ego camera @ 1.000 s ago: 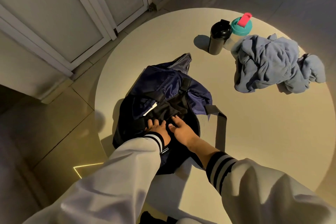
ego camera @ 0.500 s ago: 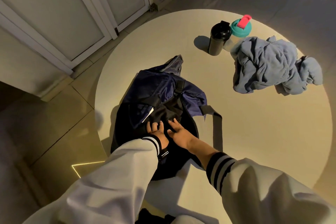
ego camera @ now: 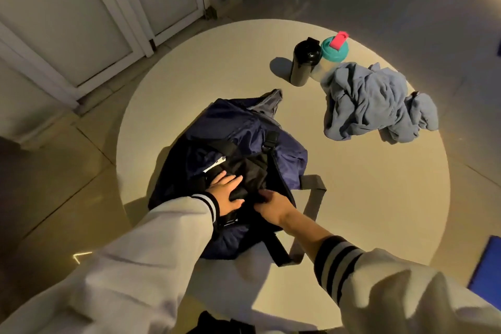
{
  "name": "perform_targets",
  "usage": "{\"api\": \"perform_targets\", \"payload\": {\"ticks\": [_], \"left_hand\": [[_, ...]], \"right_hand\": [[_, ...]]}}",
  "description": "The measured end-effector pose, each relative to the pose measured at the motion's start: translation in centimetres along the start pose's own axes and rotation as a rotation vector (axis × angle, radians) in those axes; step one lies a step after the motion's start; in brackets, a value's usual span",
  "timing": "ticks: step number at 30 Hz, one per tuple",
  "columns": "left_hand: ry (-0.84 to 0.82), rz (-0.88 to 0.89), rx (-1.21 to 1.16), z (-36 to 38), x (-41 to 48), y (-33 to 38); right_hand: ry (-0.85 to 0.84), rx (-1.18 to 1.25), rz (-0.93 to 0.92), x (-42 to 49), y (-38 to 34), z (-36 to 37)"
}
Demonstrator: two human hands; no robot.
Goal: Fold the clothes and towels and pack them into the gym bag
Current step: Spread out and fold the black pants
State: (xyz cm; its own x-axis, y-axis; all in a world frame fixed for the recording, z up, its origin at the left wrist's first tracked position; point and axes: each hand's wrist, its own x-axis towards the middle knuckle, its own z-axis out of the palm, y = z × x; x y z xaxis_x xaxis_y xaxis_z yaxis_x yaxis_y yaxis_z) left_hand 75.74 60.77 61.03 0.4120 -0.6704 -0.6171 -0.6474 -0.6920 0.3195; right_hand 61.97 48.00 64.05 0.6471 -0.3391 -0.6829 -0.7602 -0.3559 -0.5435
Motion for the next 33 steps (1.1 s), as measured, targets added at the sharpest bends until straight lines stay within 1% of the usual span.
{"api": "perform_targets", "payload": {"ticks": [1, 2, 3, 5, 6, 7, 8, 9, 10, 11, 12, 13, 14, 16, 19, 21, 23, 24, 25, 27, 29, 30, 31, 33], "left_hand": [[0.011, 0.022, 0.045, 0.0, -0.1, -0.1], [0.044, 0.037, 0.085, 0.1, -0.4, 0.0], [0.108, 0.047, 0.109, 0.4, -0.8, 0.3], [0.305, 0.057, 0.116, 1.0, -2.0, 1.7], [0.394, 0.043, 0.118, 1.6, -2.7, 2.6], [0.440, 0.012, 0.120, 2.2, -3.3, 3.3], [0.420, -0.034, 0.107, 2.9, -3.8, 3.8], [0.356, -0.087, 0.080, 3.5, -3.9, 4.1], [0.276, -0.136, 0.067, 4.0, -3.9, 4.2], [0.212, -0.166, 0.071, 4.3, -3.8, 4.3], [0.180, -0.179, 0.077, 4.5, -3.8, 4.3], [0.167, -0.185, 0.083, 4.5, -3.7, 4.3], [0.155, -0.189, 0.086, 4.3, -3.8, 4.2], [0.102, -0.215, 0.086, 3.6, -3.9, 4.0], [0.003, -0.314, 0.052, 2.0, -3.8, 3.7], [0.042, -0.338, -0.040, 0.8, -3.9, 4.1], [0.159, -0.287, -0.154, -0.1, -4.5, 4.8], [0.189, -0.254, -0.231, -0.3, -4.9, 5.0], [0.171, -0.242, -0.319, -0.3, -5.3, 5.0], [0.063, -0.258, -0.452, 0.1, -6.0, 4.7], [0.030, -0.232, -0.478, 0.7, -6.7, 4.3], [0.059, -0.195, -0.460, 1.0, -6.8, 4.1], [0.134, -0.144, -0.423, 1.3, -6.8, 3.8], [0.377, -0.048, -0.293, 1.5, -6.6, 2.9]], "right_hand": [[0.038, 0.030, -0.068, -0.3, 0.0, 0.2], [0.130, -0.004, -0.170, -0.6, 0.0, 0.2], [0.261, -0.089, -0.270, -0.8, 0.3, 0.2], [0.588, -0.341, -0.421, -0.6, 1.1, -0.4], [0.701, -0.454, -0.418, -0.5, 1.5, -0.8], [0.756, -0.521, -0.354, -0.5, 1.8, -1.1], [0.731, -0.527, -0.240, -0.6, 1.9, -1.5], [0.656, -0.486, -0.125, -0.6, 2.1, -1.8], [0.537, -0.443, -0.018, -0.6, 2.2, -2.1], [0.409, -0.417, 0.023, -0.2, 2.6, -2.0], [0.316, -0.405, -0.002, -0.2, 2.7, -1.9], [0.277, -0.386, -0.051, -0.1, 2.8, -1.7], [0.289, -0.342, -0.089, -0.2, 2.5, -1.7], [0.329, -0.179, -0.113, -0.3, 2.2, -1.7], [0.417, 0.035, -0.165, -1.2, 0.8, -2.0], [0.428, 0.134, -0.231, -2.1, -0.5, -1.9], [0.398, 0.186, -0.282, -2.5, -1.4, -1.6], [0.392, 0.207, -0.289, -2.4, -1.7, -1.4], [0.392, 0.219, -0.281, -2.2, -1.7, -1.4], [0.411, 0.180, -0.230, -1.9, -1.4, -1.6], [0.449, 0.048, -0.151, -1.7, -0.8, -2.3], [0.432, -0.018, -0.093, -1.7, -0.5, -2.7], [0.386, -0.056, -0.028, -1.6, -0.3, -2.9], [0.290, -0.048, 0.058, -1.3, -0.1, -2.9]]}}
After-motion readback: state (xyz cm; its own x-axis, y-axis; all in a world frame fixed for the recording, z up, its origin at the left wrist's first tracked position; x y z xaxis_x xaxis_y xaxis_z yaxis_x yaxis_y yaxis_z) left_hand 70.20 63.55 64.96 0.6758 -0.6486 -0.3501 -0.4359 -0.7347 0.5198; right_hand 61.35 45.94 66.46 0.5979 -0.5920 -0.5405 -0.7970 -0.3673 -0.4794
